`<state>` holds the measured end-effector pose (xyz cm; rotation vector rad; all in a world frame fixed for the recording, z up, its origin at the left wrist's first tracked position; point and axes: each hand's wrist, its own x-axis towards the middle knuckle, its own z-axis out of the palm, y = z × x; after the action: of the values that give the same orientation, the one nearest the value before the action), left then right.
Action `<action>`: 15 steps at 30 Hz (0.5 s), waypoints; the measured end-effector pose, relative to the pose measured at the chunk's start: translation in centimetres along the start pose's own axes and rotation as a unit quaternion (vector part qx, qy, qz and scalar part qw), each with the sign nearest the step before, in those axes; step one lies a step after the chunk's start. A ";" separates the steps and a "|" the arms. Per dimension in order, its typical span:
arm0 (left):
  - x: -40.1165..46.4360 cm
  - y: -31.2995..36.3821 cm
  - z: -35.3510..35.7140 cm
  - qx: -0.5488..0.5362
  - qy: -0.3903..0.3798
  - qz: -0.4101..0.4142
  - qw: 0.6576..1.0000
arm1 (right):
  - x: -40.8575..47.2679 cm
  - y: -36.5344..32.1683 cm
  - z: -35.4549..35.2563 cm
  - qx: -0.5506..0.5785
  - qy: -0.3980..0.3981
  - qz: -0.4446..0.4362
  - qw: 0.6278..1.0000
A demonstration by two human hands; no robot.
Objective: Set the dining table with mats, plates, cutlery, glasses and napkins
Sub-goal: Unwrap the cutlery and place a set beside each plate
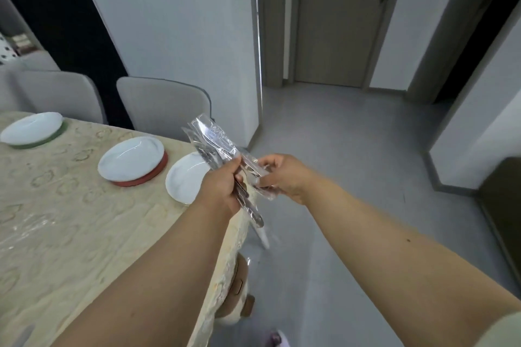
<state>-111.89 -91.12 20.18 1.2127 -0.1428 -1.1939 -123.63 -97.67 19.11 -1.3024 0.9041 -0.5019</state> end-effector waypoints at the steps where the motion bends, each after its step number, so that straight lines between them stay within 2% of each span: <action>1: 1.3 0.5 0.9 -0.008 0.009 0.009 1.000 | 1.4 -0.6 -0.7 -0.003 -0.013 -0.001 1.000; 7: 10.9 5.3 6.3 -0.054 0.049 0.076 0.994 | 11.3 -4.4 -5.6 0.085 -0.044 0.006 0.995; 12: 17.5 9.6 9.0 -0.046 0.101 0.138 0.984 | 19.6 -7.8 -7.3 0.088 -0.084 0.010 0.992; 15: 20.7 12.3 8.4 -0.066 0.147 0.165 0.973 | 24.2 -9.9 -6.5 0.082 -0.140 0.023 0.986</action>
<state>-100.61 -113.83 23.19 1.1807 -0.0409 -0.7152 -113.19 -122.34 21.75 -1.1646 0.6420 -0.3390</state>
